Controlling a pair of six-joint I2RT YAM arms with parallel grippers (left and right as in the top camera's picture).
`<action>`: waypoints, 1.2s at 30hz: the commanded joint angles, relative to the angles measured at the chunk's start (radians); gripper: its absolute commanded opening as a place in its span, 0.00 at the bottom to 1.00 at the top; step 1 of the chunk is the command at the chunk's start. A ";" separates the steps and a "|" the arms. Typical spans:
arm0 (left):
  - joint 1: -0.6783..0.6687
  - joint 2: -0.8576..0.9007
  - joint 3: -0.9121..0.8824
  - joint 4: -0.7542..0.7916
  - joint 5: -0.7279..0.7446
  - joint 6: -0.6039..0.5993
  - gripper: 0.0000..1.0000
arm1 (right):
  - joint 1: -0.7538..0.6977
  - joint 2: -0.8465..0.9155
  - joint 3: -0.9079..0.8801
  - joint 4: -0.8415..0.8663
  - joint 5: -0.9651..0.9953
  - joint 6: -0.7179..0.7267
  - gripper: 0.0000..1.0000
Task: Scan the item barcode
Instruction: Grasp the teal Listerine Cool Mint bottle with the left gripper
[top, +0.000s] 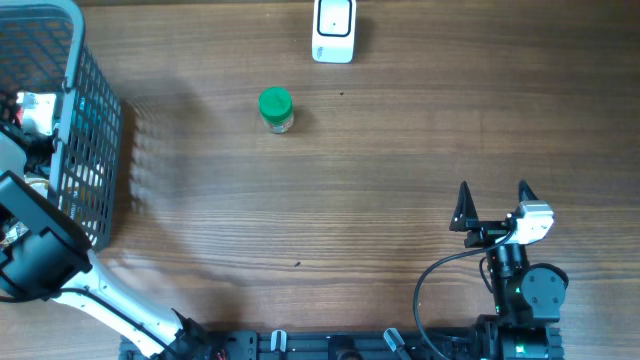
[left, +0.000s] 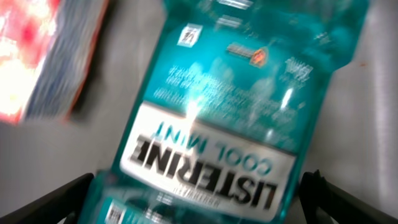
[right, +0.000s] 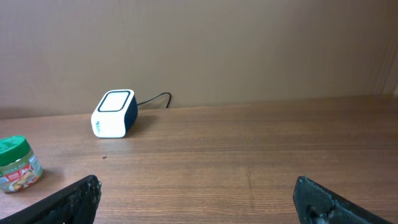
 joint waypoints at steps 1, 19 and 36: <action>-0.003 0.054 -0.024 0.008 0.078 0.126 1.00 | -0.003 0.000 0.000 0.003 0.010 -0.006 1.00; -0.002 0.068 -0.024 -0.013 0.096 0.099 0.66 | -0.003 0.000 0.000 0.003 0.010 -0.006 1.00; -0.002 -0.042 -0.020 -0.009 0.095 -0.084 0.60 | -0.003 0.000 0.000 0.003 0.010 -0.006 1.00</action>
